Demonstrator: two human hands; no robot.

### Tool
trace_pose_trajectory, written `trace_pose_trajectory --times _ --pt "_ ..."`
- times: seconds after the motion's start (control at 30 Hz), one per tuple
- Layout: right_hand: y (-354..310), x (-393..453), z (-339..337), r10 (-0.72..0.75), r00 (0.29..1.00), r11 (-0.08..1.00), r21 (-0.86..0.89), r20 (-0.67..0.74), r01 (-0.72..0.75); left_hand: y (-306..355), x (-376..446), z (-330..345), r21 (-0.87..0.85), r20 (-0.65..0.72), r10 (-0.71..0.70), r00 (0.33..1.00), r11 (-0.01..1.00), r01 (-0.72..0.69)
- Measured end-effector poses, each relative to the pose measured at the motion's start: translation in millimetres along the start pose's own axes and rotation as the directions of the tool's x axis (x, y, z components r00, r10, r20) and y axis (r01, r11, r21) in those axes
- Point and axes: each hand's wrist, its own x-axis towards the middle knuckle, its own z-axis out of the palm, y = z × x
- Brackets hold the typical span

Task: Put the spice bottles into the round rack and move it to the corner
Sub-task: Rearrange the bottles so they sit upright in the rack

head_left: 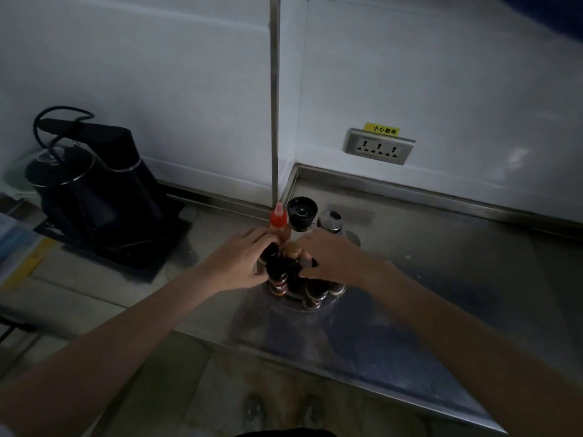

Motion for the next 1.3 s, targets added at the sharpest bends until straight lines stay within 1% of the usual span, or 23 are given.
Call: trace_pose_trajectory --times 0.07,0.17,0.23,0.3,0.37,0.4,0.47,0.6,0.77,0.8,0.87,0.93,1.03,1.1,1.17,1.23,1.3 --pt "5.4 -5.9 -4.4 -0.005 0.998 0.997 -0.08 0.057 0.009 1.5 -0.7 1.9 0.006 -0.018 0.012 1.0 1.0 -0.012" --pt "3.8 -7.5 5.7 -0.009 0.984 0.975 -0.218 0.177 0.048 6.1 3.2 10.4 0.059 0.013 0.046 0.999 0.997 -0.046" --pt "2.2 -6.1 16.5 -0.048 0.981 0.951 -0.292 0.186 0.101 6.7 6.2 14.2 0.086 0.041 0.037 0.998 0.995 -0.041" --pt "2.7 -6.2 21.9 -0.096 0.982 0.929 -0.341 0.162 0.147 5.9 7.5 14.8 0.088 0.06 0.012 0.998 0.996 -0.017" --pt "2.9 -6.0 22.2 -0.101 0.976 0.914 -0.37 0.192 0.168 4.1 8.6 14.1 0.074 0.088 0.002 0.996 0.997 -0.008" --pt "2.5 -5.5 21.9 -0.096 0.973 0.913 -0.37 0.212 0.171 3.4 9.0 13.7 0.064 0.101 0.005 0.995 0.998 -0.011" --pt "-0.1 -3.9 21.3 -0.1 0.973 0.926 -0.337 0.208 0.167 2.3 9.8 13.8 0.041 0.101 0.017 0.995 0.999 -0.021" --pt "-6.7 0.9 19.9 -0.092 0.992 0.978 -0.18 0.085 0.107 0.9 8.9 15.7 0.003 0.089 0.009 0.996 1.0 -0.009" --pt "-15.8 5.6 25.3 -0.121 0.992 0.966 -0.229 0.027 0.124 -1.1 6.3 17.3 0.006 0.06 0.039 0.997 0.999 -0.039" --pt "-15.6 4.4 24.8 -0.129 0.991 0.968 -0.216 0.017 0.13 -0.9 5.3 16.8 0.016 0.066 0.039 0.997 0.999 -0.041" --pt "-10.0 -1.3 15.5 -0.071 0.997 0.989 -0.13 -0.018 0.069 -0.1 2.7 16.0 0.043 0.057 0.045 0.997 0.998 -0.048" --pt "5.6 -7.4 2.4 0.049 0.997 0.997 -0.056 -0.053 -0.052 3.3 0.2 13.9 0.065 0.02 0.068 0.997 0.995 -0.07" --pt "26.6 -14.9 -1.9 0.16 0.987 0.983 -0.087 -0.02 -0.161 14.2 2.3 14.8 0.07 0.005 0.125 0.992 0.99 -0.125" --pt "26.1 -17.2 4.5 0.193 0.981 0.977 -0.103 0.031 -0.189 20.8 7.5 21.0 0.073 0.031 0.143 0.989 0.987 -0.145" --pt "18.9 -15.1 12.4 0.204 0.978 0.97 -0.144 0.043 -0.196 24.0 13.4 25.5 0.065 0.1 0.12 0.988 0.99 -0.127" --pt "12.0 -12.2 15.2 0.232 0.973 0.961 -0.156 0.014 -0.227 24.9 16.7 28.5 0.065 0.167 0.086 0.982 0.993 -0.098" --pt "9.6 -10.7 15.5 0.253 0.967 0.961 -0.114 -0.024 -0.254 23.3 17.5 30.1 0.068 0.146 0.094 0.985 0.992 -0.105"
